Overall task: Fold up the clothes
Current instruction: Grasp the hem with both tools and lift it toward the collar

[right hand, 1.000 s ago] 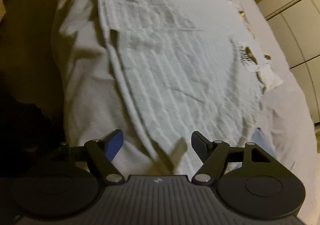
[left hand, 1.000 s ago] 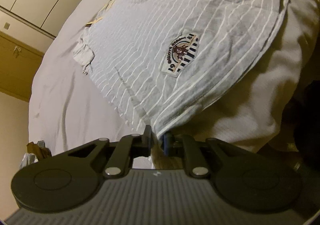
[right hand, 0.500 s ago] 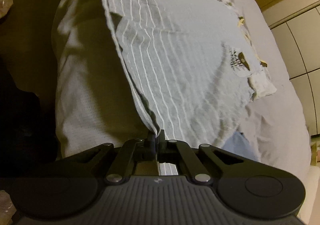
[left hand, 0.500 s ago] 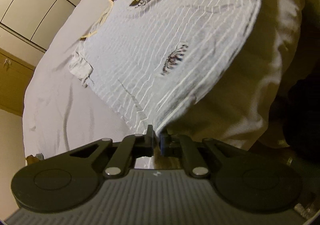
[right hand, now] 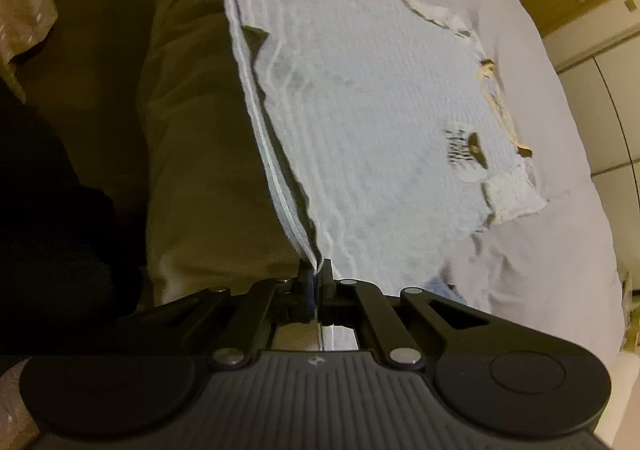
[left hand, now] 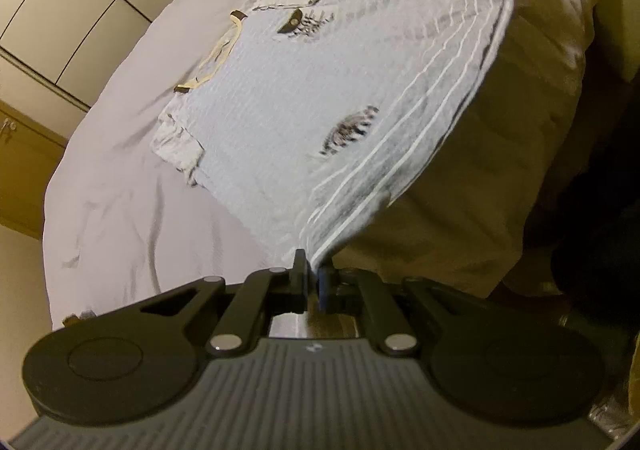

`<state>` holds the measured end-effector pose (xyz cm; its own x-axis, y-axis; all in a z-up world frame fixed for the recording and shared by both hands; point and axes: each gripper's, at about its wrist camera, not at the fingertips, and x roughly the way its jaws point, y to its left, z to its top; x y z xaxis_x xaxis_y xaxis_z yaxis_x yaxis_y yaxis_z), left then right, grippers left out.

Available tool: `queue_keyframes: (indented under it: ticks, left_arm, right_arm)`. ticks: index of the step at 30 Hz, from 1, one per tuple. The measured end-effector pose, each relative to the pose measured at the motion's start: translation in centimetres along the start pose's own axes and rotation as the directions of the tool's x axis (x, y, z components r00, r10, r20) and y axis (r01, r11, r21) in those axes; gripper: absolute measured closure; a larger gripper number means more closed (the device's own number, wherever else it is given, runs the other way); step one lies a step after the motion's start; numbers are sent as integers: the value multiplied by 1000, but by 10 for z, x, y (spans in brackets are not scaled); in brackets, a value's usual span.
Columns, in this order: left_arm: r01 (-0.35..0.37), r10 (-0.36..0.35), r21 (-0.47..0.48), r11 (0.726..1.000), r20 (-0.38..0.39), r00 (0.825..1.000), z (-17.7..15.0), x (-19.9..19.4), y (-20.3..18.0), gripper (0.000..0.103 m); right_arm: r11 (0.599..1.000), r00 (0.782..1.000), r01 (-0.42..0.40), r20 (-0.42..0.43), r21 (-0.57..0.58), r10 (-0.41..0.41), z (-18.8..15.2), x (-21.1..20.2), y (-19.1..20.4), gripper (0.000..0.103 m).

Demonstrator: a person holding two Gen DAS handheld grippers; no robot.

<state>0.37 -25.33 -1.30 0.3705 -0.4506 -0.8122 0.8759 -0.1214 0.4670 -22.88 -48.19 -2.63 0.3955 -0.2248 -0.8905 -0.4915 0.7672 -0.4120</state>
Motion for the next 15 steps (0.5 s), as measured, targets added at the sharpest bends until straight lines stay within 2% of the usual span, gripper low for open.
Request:
queue_keyframes:
  ticks: [4,8,12,15]
  left_arm:
    - [5,-5,5,1000,15,1000,19,12,42,99]
    - [8,-8,5,1000,27,1000,47,40,96,99]
    - [29,-30,32,999,10,1000,82,79,148,99]
    - [71,-71,18,997,-13,997,108,115,186,99]
  right_arm:
    - [999,1000,18,18,41,-19,13,0,-53,103]
    - [997,999,18,25,80,-20,21,14,-118,103]
    - [993,999,-27,21,119,25,26,46,-188,103]
    - [991,999,-47,13,124,46,33,76,-236,103]
